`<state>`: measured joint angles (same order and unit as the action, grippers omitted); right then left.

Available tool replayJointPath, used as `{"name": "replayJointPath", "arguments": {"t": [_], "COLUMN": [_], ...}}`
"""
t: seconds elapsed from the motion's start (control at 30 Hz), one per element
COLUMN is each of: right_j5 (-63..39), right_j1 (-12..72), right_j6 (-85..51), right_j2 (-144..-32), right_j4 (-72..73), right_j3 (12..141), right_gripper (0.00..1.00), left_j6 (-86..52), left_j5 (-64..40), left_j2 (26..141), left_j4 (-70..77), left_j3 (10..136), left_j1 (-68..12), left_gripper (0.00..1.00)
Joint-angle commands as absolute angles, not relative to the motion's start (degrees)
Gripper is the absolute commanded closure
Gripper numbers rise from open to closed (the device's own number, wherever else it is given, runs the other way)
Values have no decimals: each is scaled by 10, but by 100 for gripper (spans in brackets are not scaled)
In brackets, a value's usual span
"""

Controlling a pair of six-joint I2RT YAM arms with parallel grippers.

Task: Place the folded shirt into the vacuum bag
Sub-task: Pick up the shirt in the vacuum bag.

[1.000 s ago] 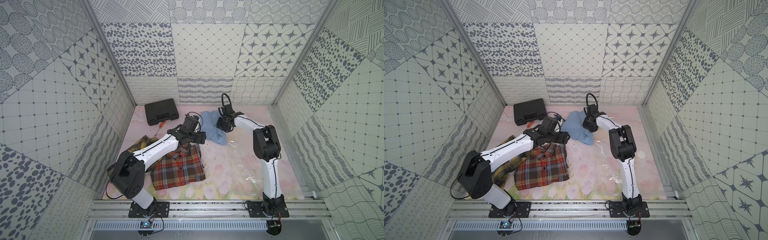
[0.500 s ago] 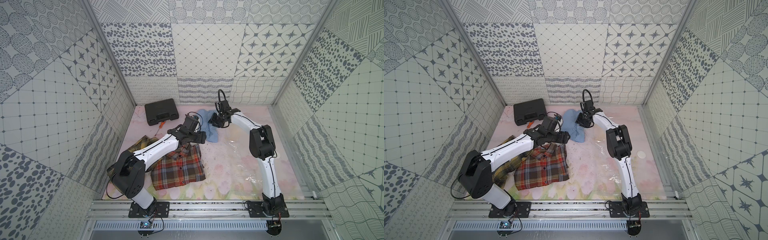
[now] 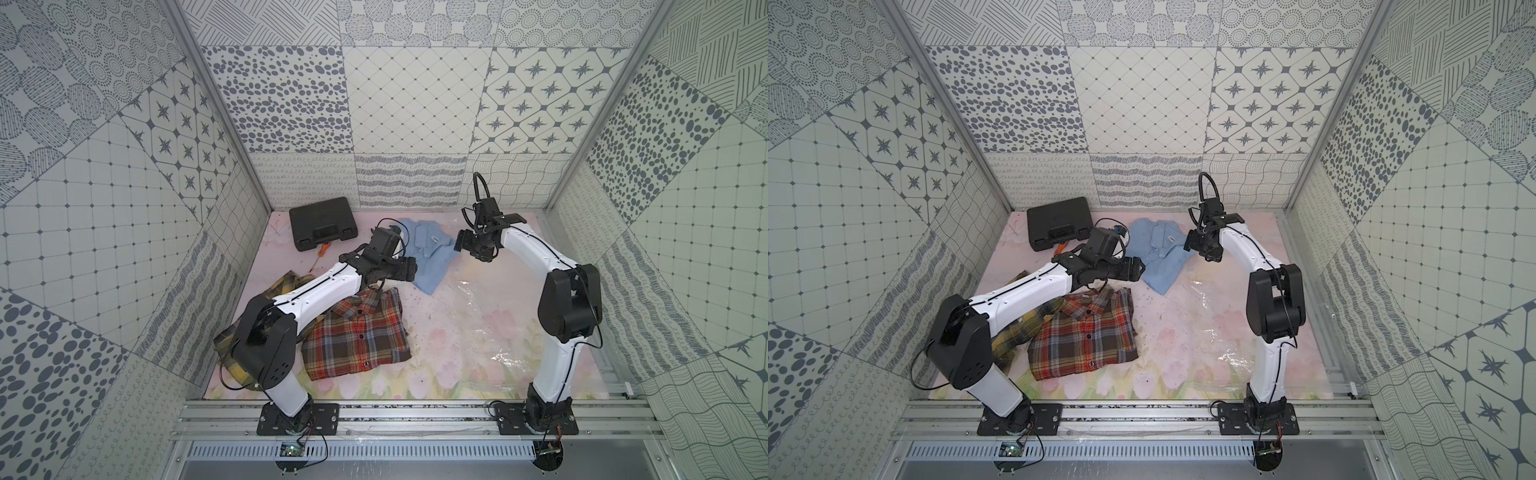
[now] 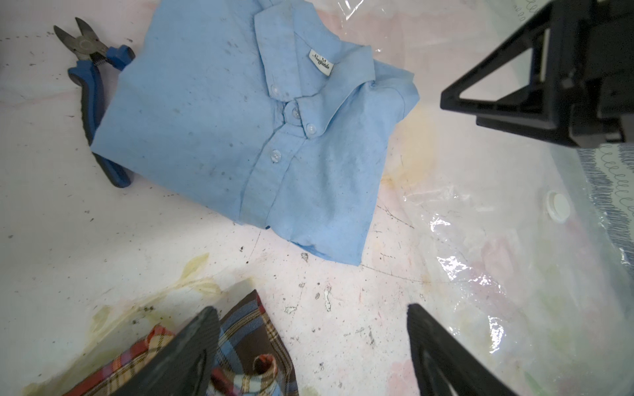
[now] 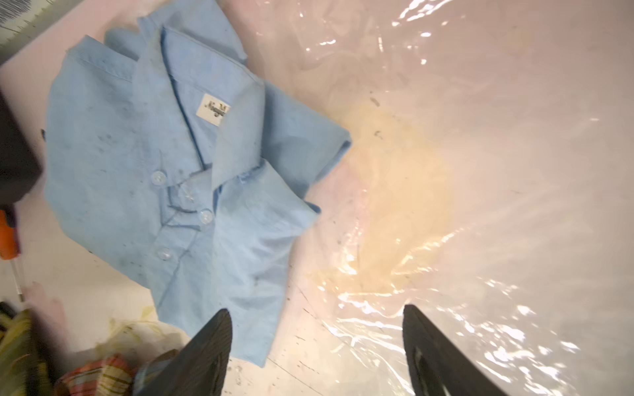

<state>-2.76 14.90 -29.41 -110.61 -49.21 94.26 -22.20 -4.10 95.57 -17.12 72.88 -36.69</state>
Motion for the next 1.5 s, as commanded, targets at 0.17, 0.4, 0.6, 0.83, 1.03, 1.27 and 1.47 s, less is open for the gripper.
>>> {"name": "replayJointPath", "arguments": {"t": [0.17,0.4,0.6,0.83,1.03,1.27,1.47], "right_j5": [-29,-89,-128,-100,-71,-68,-56], "right_j1": [180,229,246,261,270,279,282], "right_j6": [-314,-411,-536,-560,-573,-530,-370], "right_j2": [-1075,-1071,-1075,-1125,-1178,-1236,-1274], "right_j4": [-450,-386,-270,-294,-321,-363,-511], "right_j3": [856,826,782,822,866,943,1116], "right_gripper": [22,23,20,19,19,57,86], "left_j6": [-237,-240,-234,-266,-278,-279,-272], "left_j5": [-63,-75,-84,-108,-117,-122,-114], "left_j2": [1019,1030,1086,1142,1130,1110,1096], "left_j4": [-153,-204,-255,-297,-288,-282,-285], "left_j3": [780,799,872,922,902,884,876], "left_j1": [-362,-311,-252,-220,-220,-221,-218], "left_gripper": [15,23,27,24,24,24,24]}}
